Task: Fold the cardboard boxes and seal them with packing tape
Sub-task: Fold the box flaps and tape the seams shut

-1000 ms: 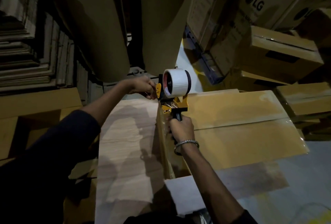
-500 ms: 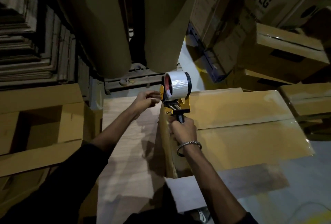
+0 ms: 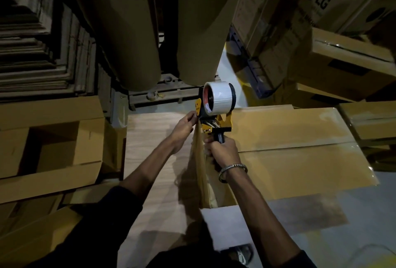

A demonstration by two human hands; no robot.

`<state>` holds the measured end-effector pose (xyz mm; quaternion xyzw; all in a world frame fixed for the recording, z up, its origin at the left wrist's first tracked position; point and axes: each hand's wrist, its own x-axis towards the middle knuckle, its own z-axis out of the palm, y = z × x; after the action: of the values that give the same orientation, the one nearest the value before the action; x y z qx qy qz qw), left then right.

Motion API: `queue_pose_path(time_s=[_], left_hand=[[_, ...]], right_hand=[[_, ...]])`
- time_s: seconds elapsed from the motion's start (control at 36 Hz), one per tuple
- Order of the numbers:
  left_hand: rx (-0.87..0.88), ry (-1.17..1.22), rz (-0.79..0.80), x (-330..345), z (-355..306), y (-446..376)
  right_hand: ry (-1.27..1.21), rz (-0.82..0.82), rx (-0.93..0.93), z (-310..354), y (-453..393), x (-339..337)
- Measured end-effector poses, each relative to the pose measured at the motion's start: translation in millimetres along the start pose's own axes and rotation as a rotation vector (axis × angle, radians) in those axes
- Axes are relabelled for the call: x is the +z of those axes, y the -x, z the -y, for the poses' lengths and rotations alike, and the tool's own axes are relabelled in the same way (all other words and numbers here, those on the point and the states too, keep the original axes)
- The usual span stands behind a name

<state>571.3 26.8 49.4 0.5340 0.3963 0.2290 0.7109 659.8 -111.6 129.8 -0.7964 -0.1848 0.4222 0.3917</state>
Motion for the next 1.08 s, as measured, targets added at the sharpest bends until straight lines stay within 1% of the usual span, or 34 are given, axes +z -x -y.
queue_pose_path(time_s=[0.08,0.19,0.28,0.36,0.47,0.56,0.64,0.78,0.89,1.08], left_hand=[[-0.005,0.012,-0.041,2.4,1.2,-0.8],[-0.087,0.102,-0.058,0.5,0.3,-3.8],[-0.125,0.111,-0.037,-4.5,-2.4,-10.0],[-0.145,0.087,0.019,-13.4,-4.7,-15.5],[-0.112,-0.005,0.100,-26.8,-12.9,-17.6],[-0.055,-0.099,0.152,-32.8,-21.2,-17.0],[0.001,-0.173,0.169,-36.8,-24.4,-22.0],[0.065,-0.208,0.194,-38.5,-29.3,-23.7],[0.119,-0.268,0.206,-41.2,-29.3,-23.6],[0.171,-0.330,0.214,-42.0,-32.3,-20.4]], right_hand=[[0.030,0.046,-0.002,1.4,1.2,-3.3],[0.047,0.102,-0.003,4.3,4.3,-7.6],[0.061,0.140,-0.004,4.5,4.9,-11.9],[0.057,0.182,-0.013,5.7,7.4,-15.3],[0.090,0.192,-0.032,7.0,11.6,-15.0],[0.108,0.183,-0.045,7.4,15.3,-12.0],[0.095,0.188,-0.061,6.8,19.8,-10.8],[0.074,0.191,-0.082,7.5,27.5,-9.5],[0.082,0.192,-0.054,6.1,32.7,-7.1],[0.146,0.198,-0.030,-26.4,57.2,-16.0]])
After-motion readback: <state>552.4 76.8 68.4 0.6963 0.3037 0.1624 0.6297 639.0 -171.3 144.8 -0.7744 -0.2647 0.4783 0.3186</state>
